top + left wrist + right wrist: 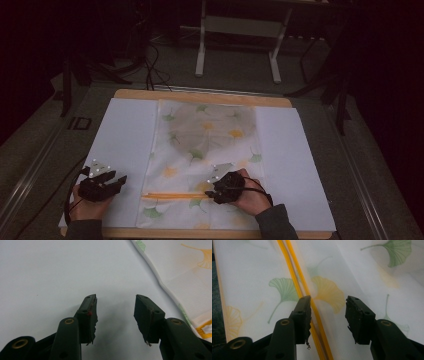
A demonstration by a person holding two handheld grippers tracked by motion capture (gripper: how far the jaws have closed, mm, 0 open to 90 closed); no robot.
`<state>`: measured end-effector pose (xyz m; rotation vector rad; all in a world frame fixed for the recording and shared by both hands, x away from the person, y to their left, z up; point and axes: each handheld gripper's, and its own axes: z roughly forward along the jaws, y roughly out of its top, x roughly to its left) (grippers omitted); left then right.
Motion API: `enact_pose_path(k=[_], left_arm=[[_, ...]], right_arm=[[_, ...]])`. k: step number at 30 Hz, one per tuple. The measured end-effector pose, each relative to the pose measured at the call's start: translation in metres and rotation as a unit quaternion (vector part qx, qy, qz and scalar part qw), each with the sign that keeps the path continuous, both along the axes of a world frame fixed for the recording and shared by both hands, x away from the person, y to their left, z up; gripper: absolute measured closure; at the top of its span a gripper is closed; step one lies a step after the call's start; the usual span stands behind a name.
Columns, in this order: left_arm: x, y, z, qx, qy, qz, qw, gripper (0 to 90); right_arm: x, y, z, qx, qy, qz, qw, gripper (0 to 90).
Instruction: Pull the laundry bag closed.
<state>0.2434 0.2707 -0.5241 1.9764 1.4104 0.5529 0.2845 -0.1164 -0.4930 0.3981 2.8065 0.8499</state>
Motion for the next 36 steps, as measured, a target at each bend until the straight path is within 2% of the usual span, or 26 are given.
enact_pose_path(k=[12,17,36], left_arm=[[0.001,-0.001,0.0,-0.001,0.002,-0.004,1.0,52.9],[0.001,-0.001,0.0,-0.001,0.002,-0.004,1.0,52.9],[0.0,-0.001,0.001,0.002,0.002,-0.006,1.0,53.0]], right_arm=[[0.001,0.025,0.002,-0.006,0.0,0.028,0.9996,56.4],[0.001,0.033,0.002,0.001,0.0,0.038,0.9993,56.9],[0.002,0.062,0.002,-0.002,0.004,0.063,0.998,60.4]])
